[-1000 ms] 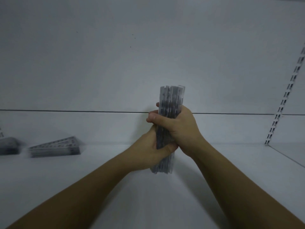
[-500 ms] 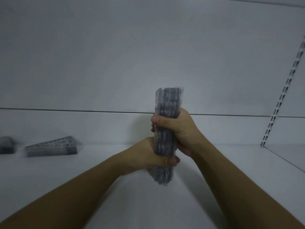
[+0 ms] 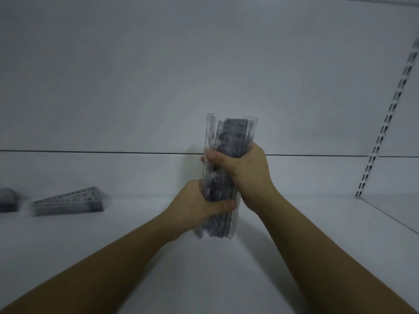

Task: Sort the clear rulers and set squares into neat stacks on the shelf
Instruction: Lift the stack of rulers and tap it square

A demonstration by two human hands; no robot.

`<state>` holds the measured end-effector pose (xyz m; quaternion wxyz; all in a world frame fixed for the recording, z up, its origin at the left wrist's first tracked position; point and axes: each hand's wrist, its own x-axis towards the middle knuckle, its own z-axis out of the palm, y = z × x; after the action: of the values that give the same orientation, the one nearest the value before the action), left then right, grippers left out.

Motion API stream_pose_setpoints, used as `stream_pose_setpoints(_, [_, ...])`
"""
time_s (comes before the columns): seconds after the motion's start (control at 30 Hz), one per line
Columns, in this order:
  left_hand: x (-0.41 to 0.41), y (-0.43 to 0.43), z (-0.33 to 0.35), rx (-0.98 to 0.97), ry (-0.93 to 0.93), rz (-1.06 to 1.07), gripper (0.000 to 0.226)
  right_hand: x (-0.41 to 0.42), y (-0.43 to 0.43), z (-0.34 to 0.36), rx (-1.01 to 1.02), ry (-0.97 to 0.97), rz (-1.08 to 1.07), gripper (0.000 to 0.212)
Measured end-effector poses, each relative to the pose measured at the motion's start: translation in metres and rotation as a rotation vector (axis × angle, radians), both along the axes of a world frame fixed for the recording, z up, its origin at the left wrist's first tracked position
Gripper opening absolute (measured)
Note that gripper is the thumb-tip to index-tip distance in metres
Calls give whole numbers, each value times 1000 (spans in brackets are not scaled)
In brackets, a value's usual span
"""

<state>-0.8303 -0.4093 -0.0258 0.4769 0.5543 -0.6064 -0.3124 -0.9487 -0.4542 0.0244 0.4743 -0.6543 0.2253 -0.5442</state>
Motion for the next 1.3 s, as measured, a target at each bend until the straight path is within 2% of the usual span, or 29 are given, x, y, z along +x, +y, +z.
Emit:
stream_pose_setpoints(0.07, [-5, 1, 0, -45, 10, 32, 50, 2, 1, -1, -20, -32, -38, 25])
stream_pose_setpoints(0.13, [-12, 2, 1, -89, -38, 64, 62, 5, 3, -2, -24, -38, -41, 29])
stream_pose_setpoints(0.23, [-17, 2, 3, -107, -96, 122, 75, 7, 2, -3, 29, -30, 17, 67])
stream_pose_setpoints(0.3, [-15, 2, 3, -105, -136, 150, 74, 8, 3, -2, 25, 8, 45, 79])
stream_pose_setpoints(0.37, [-13, 2, 3, -91, -167, 160, 74, 7, 3, -2, 20, 58, 59, 75])
stream_pose_setpoints(0.43, [-14, 2, 4, -87, -195, 148, 81, 5, 4, -2, 28, 73, 45, 59])
stream_pose_setpoints(0.5, [-18, 3, 4, -81, -228, 122, 92, 3, 3, -2, 43, 38, 30, 42])
stream_pose_setpoints(0.57, [-21, 3, 4, -58, -219, 96, 97, 2, 3, -3, 34, 4, 19, 34])
stream_pose_setpoints(0.63, [-18, 2, 4, -15, -151, 48, 89, 0, 1, -3, 12, 3, 0, 38])
stream_pose_setpoints(0.77, [-2, 5, 12, 78, 27, -79, 48, -1, -2, -3, 1, -8, 33, 38])
stream_pose_setpoints(0.83, [4, 4, 11, 101, 62, -106, 36, 0, -1, -4, 8, -23, 63, 38])
stream_pose_setpoints(1.0, [-1, 1, 6, 120, -83, -48, 43, 4, 5, -4, 14, -18, 75, 41])
stream_pose_setpoints(1.07, [-3, 0, 4, 106, -76, 16, 42, 3, 8, -3, 4, -24, 68, 41])
stream_pose_setpoints(1.2, [-1, 0, 3, 81, -51, -23, 39, 5, 12, -3, -10, -7, 78, 39])
stream_pose_setpoints(1.3, [2, 3, 7, 56, -43, -97, 34, 1, 9, 2, 31, 90, 215, 45])
